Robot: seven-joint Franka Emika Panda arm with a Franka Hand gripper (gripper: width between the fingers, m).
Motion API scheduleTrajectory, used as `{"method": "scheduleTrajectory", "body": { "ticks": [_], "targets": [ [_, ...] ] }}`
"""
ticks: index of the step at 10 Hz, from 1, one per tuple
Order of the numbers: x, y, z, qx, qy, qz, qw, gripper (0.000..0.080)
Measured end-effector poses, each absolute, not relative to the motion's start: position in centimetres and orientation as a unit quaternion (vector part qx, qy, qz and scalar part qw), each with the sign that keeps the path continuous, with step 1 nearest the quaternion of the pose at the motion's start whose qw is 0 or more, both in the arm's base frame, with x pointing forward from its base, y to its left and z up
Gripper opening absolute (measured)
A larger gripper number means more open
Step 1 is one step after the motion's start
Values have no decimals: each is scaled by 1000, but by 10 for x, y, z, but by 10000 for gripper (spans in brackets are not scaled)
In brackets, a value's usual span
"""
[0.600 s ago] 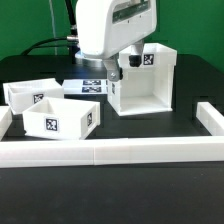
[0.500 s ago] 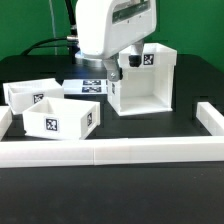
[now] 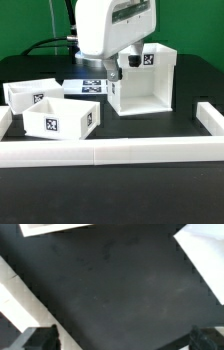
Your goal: Assemble drawer
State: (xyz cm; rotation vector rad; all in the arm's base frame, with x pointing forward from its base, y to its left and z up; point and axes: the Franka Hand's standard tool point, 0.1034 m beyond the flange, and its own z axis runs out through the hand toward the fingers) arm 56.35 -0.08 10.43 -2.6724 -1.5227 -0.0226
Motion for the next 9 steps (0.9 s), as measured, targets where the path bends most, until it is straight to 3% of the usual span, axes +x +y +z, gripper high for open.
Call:
{"method": "scheduleTrajectory", "body": {
  "ticks": [5,9],
  "targets": [
    [517,7,134,-895,-446,-8,20,650],
    [517,6,131,-895,-445,-6,21,650]
  ]
}}
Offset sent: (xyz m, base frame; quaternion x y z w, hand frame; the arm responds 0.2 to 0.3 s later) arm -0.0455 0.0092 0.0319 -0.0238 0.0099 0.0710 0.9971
